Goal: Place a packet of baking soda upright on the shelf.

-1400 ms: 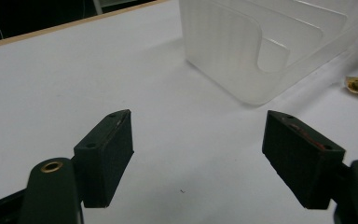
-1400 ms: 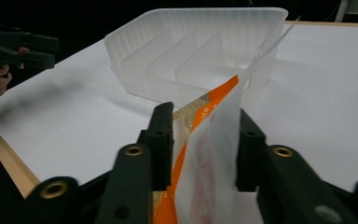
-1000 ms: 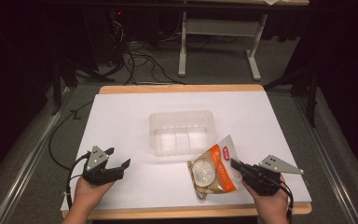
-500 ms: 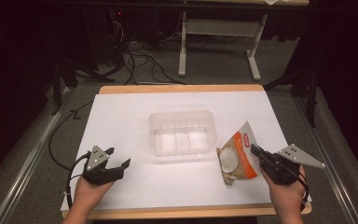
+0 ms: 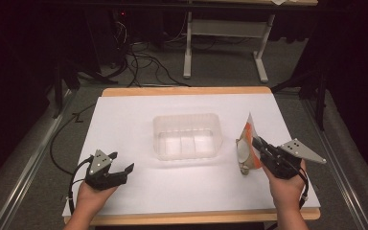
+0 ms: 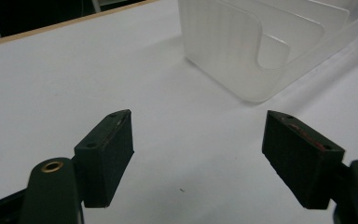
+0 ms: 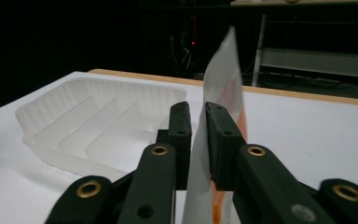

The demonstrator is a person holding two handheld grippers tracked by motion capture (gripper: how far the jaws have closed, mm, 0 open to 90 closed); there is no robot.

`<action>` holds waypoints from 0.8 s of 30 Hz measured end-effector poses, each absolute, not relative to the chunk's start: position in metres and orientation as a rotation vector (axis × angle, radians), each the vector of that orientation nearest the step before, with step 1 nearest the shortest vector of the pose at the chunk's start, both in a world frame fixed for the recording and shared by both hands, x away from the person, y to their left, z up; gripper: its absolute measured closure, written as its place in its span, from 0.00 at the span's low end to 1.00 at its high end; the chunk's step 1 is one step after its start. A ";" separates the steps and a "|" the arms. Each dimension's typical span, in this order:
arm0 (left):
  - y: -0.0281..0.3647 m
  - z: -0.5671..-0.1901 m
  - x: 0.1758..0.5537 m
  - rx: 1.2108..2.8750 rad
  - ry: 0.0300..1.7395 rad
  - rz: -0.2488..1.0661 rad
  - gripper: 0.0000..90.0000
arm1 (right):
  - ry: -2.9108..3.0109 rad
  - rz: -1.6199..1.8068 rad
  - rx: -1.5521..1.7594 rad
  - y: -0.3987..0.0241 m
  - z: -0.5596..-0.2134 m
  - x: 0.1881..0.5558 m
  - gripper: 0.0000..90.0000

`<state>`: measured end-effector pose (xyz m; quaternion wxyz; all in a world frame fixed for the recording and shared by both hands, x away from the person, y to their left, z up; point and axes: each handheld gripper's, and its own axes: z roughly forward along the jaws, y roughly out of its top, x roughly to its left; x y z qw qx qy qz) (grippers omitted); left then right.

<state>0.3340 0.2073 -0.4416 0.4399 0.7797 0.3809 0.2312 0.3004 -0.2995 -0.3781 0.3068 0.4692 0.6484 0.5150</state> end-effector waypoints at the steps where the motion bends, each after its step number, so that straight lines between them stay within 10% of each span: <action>1: 0.207 -0.442 0.334 1.941 0.944 0.574 0.28 | 1.717 1.366 1.234 -0.299 -0.380 0.298 0.89; 24: 0.206 -0.441 0.333 1.947 0.928 0.566 0.28 | 1.752 1.287 1.262 -0.291 -0.405 0.297 0.72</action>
